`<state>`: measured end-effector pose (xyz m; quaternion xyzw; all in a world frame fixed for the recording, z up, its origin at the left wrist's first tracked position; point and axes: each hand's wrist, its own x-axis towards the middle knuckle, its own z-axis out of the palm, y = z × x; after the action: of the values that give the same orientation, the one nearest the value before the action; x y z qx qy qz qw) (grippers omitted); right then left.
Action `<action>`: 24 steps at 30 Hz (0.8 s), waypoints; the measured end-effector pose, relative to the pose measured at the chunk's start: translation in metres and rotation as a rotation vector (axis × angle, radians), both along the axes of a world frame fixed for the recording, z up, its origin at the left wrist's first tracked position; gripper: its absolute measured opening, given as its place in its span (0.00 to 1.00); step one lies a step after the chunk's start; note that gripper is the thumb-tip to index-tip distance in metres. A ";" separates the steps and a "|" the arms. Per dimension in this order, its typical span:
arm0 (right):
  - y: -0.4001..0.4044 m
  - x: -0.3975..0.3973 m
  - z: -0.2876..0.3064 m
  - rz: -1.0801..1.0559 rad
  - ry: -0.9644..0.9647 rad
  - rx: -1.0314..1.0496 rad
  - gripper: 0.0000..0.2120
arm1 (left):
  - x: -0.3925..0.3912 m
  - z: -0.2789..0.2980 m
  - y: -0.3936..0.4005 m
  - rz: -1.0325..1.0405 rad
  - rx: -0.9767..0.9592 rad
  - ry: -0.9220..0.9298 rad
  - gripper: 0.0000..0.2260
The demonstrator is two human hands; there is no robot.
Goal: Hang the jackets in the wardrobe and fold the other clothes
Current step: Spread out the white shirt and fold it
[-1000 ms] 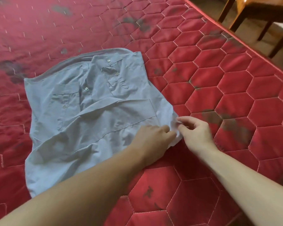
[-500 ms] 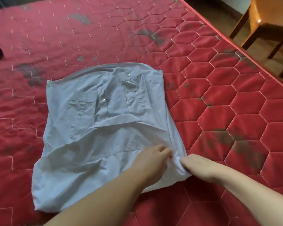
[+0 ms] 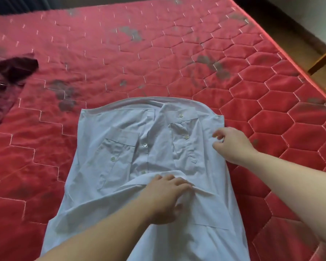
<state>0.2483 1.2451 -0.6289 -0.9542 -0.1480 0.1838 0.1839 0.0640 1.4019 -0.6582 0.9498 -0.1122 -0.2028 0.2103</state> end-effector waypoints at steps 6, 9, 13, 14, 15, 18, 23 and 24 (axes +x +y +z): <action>0.068 0.067 -0.024 0.102 -0.021 -0.244 0.36 | 0.078 0.011 0.042 0.440 -0.115 -0.238 0.12; 0.077 0.093 -0.030 0.100 0.023 -0.343 0.34 | 0.128 0.008 0.085 0.458 0.127 -0.238 0.19; 0.078 0.119 -0.033 0.208 0.103 -0.224 0.18 | 0.186 0.001 0.113 0.361 0.332 -0.145 0.30; 0.078 0.124 -0.034 0.238 0.088 -0.176 0.11 | 0.199 -0.002 0.115 0.320 0.373 -0.092 0.36; 0.078 0.127 -0.035 0.259 0.061 -0.130 0.05 | 0.210 -0.004 0.114 0.292 0.396 -0.031 0.41; 0.082 0.127 -0.034 0.270 0.107 -0.007 0.09 | 0.235 -0.009 0.111 0.294 0.397 0.047 0.48; 0.079 0.115 -0.032 0.431 0.106 0.047 0.10 | 0.242 0.005 0.121 0.335 0.369 0.056 0.25; 0.078 0.110 -0.030 0.449 0.034 0.034 0.11 | 0.237 0.010 0.126 0.328 0.389 0.043 0.20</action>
<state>0.3585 1.3236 -0.6585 -0.8908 -0.3566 0.2337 0.1569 0.3010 1.5279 -0.6484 0.9734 0.0888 -0.2038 0.0561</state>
